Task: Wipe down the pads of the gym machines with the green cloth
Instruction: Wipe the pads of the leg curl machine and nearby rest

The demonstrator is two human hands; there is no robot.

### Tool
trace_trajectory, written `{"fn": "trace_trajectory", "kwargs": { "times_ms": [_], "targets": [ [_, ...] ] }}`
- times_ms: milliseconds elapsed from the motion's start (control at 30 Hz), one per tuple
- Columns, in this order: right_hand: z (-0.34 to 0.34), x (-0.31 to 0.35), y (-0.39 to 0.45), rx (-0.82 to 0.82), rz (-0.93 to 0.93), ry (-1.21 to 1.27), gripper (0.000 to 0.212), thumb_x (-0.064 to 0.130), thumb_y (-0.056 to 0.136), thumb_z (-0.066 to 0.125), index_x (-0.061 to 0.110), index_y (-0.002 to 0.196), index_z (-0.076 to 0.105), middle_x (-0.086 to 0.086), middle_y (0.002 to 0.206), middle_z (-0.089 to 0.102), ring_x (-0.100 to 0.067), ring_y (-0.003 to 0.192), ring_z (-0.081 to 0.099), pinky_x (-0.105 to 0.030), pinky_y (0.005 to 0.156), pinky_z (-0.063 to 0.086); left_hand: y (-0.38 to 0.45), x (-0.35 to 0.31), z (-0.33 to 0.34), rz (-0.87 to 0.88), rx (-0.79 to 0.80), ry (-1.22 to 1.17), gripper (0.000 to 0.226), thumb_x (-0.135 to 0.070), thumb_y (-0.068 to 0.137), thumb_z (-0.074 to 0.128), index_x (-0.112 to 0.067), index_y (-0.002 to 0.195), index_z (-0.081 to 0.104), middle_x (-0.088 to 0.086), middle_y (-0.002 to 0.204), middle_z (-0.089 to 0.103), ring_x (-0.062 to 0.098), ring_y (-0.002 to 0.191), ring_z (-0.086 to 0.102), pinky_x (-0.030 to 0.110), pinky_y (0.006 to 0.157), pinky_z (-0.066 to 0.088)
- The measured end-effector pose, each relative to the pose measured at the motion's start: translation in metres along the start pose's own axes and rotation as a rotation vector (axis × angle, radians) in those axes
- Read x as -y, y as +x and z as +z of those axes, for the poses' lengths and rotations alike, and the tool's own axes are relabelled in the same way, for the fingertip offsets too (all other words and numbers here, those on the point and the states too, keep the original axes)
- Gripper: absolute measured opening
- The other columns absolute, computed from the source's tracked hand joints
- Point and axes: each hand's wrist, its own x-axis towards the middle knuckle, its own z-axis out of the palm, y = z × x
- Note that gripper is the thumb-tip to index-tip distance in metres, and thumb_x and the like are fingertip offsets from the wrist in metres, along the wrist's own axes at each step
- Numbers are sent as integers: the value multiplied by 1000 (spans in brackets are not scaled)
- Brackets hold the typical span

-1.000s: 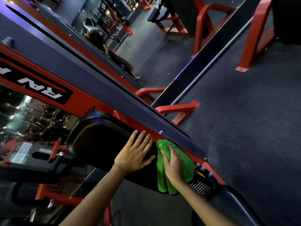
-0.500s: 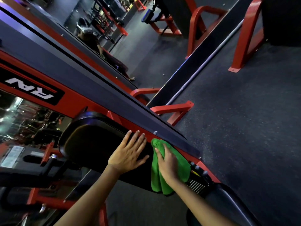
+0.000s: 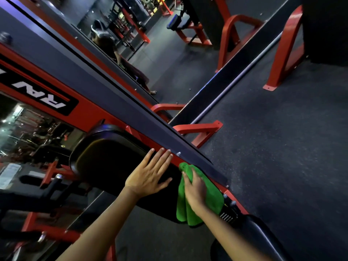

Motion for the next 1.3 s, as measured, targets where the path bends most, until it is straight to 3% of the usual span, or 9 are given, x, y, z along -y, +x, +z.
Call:
{"fn": "trace_trajectory", "kwargs": {
  "times_ms": [233, 333, 433, 567, 667, 733, 933, 1133, 1300],
  "targets": [
    [18, 53, -17, -66, -285, -48, 55, 4, 89, 58, 20, 140, 43, 5, 147, 42, -12, 139, 32, -39, 117, 20, -8, -1, -14, -131, -142, -157, 77, -41, 83, 48, -1, 145, 25, 13, 155, 24, 27, 144, 19, 45, 119, 8],
    [22, 69, -18, -105, -398, 0, 47, 20, 93, 57, 19, 139, 46, 3, 144, 45, -14, 136, 38, -41, 114, 28, -28, -1, -15, -400, -196, -185, 85, -44, 82, 46, -4, 149, 15, 8, 160, 2, 22, 148, 6, 45, 119, 1],
    [30, 98, -26, -143, -486, 57, 54, 46, 91, 42, 17, 136, 50, -1, 140, 51, -17, 132, 45, -44, 109, 36, -52, -4, -16, -491, -228, -248, 89, -39, 81, 47, -7, 152, 3, 6, 160, -4, 22, 148, 4, 41, 120, 3],
    [43, 134, -35, -183, -744, 85, 54, 40, 91, 41, 15, 138, 49, -4, 144, 47, -23, 135, 40, -48, 109, 35, -73, -6, -17, -672, -254, -295, 93, -38, 78, 48, -7, 152, 1, 6, 160, -6, 21, 148, 2, 42, 120, 2],
    [51, 146, -34, -177, -997, -21, 54, 21, 89, 54, 15, 142, 42, -5, 150, 37, -26, 142, 26, -49, 113, 26, -87, 4, -19, -903, -263, -315, 98, -52, 79, 47, -6, 151, -1, 7, 160, -9, 22, 148, -1, 45, 119, -4],
    [53, 148, -32, -179, -1124, -99, 57, 17, 88, 55, 14, 142, 41, -6, 151, 36, -27, 143, 20, -46, 115, 22, -92, 7, -18, -909, -254, -348, 103, -60, 78, 46, -4, 151, 0, 8, 160, -10, 23, 148, -3, 45, 119, -4],
    [51, 110, -26, -109, -1496, -511, 56, 20, 83, 52, 15, 138, 42, -5, 143, 48, -24, 137, 31, -41, 114, 22, -82, -15, -14, -965, -323, -557, 105, -52, 71, 54, -6, 151, 5, 6, 159, -13, 26, 147, -6, 41, 119, -2],
    [38, 60, -33, 71, -1439, -617, 53, 20, 80, 50, 10, 132, 53, -2, 139, 53, -16, 134, 35, -36, 110, 25, -98, -65, -6, -990, -348, -832, 103, -31, 63, 62, -5, 150, 11, 11, 158, 6, 22, 148, -3, 34, 120, 1],
    [40, 40, -59, 260, -1114, -442, 48, 23, 89, 49, 13, 136, 51, 6, 142, 45, -4, 138, 25, -31, 113, 22, -100, -112, -14, -1108, -565, -1340, 84, -24, 71, 56, -15, 146, 21, 3, 157, 14, 6, 146, 5, 20, 116, 8]
  ]
}}
